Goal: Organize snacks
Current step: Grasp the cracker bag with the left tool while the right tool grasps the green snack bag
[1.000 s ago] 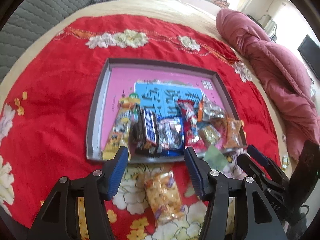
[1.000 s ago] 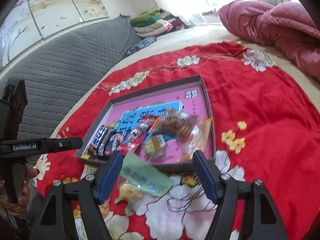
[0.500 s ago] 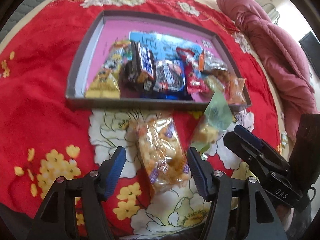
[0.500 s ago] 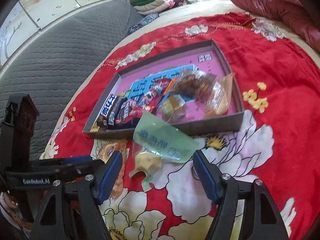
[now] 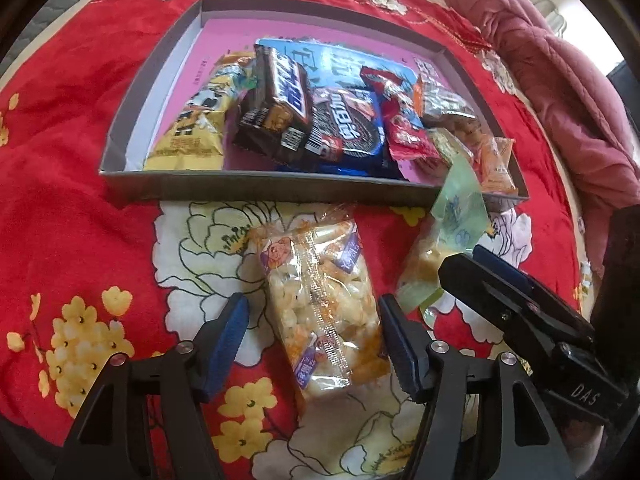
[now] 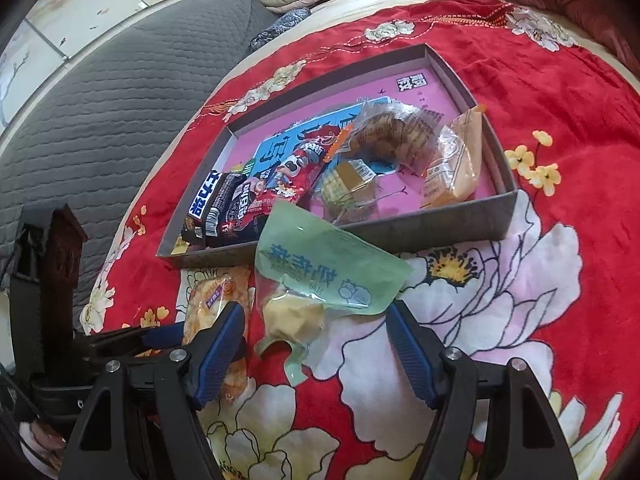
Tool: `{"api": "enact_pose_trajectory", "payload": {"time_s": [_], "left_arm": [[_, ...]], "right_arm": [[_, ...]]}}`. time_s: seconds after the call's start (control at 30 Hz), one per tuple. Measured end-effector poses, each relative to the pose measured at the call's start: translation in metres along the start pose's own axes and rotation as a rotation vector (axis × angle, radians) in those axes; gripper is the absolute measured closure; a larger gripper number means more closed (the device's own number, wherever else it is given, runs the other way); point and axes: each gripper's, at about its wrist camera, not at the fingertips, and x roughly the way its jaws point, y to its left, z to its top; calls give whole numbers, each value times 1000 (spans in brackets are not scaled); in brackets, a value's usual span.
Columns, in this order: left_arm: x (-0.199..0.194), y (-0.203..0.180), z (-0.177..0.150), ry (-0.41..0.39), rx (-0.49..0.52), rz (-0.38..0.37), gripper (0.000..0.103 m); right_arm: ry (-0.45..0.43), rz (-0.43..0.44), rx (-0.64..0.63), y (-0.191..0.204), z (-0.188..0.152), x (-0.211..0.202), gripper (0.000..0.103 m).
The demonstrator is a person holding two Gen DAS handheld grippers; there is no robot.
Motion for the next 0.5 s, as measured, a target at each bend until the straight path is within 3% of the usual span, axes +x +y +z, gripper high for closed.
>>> {"api": "enact_pose_trajectory", "payload": {"time_s": [0.13,0.2,0.43,0.5], "left_arm": [[-3,4,-3,-15,15,-9,41],[-6,7,-5,-13,32,-20,50],[-16,29,-8,-12,-7,-41,51],[-17,32,-7,-16,-16,-41,51]], "right_arm": [[12,6,31,1,2,7,27],[19,-5,34,3,3,10,25],[19,-68,-27,17,2,22,25],[14,-96,-58,21,0,24,32]]}}
